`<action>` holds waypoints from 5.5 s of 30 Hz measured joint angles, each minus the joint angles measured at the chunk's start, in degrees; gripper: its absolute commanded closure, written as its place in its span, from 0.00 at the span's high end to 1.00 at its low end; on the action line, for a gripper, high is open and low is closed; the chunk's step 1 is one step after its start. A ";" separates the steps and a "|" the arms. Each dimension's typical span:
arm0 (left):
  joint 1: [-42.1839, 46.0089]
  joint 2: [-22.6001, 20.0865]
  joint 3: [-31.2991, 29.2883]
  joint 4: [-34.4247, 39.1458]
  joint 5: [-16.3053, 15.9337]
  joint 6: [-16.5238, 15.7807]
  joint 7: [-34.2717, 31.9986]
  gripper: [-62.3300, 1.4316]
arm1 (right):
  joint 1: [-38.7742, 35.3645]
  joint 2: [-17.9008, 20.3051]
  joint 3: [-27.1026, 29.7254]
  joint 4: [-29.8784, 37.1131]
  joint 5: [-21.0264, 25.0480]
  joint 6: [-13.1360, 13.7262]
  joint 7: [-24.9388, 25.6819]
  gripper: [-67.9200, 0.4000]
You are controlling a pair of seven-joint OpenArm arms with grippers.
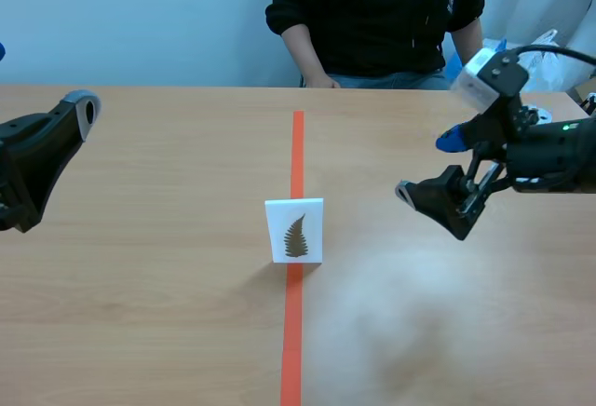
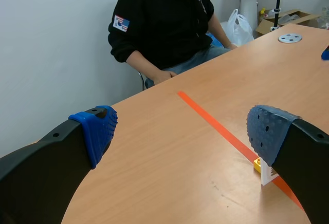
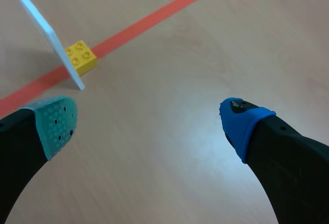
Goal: Sort the leaf by its shape. The table is split by an orange tape line. A compound leaf with several leaflets goes to the left side, a simple leaf with one blade goes to the right side. Return to the home posture when a red brick is placed on the table.
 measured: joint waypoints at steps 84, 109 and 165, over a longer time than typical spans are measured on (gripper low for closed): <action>0.00 0.00 0.00 0.00 0.00 0.00 -0.17 0.87 | 13.22 -17.64 -3.76 -19.28 -10.27 -11.72 2.91 0.06; 0.00 -0.02 0.00 0.00 0.02 0.00 -0.17 0.87 | 1.11 -2.95 21.33 -19.65 -5.51 -20.92 5.81 0.06; 0.00 -0.02 0.00 0.00 0.02 -0.15 -0.17 0.87 | -23.28 -2.93 39.34 15.98 -1.99 -21.66 2.75 0.69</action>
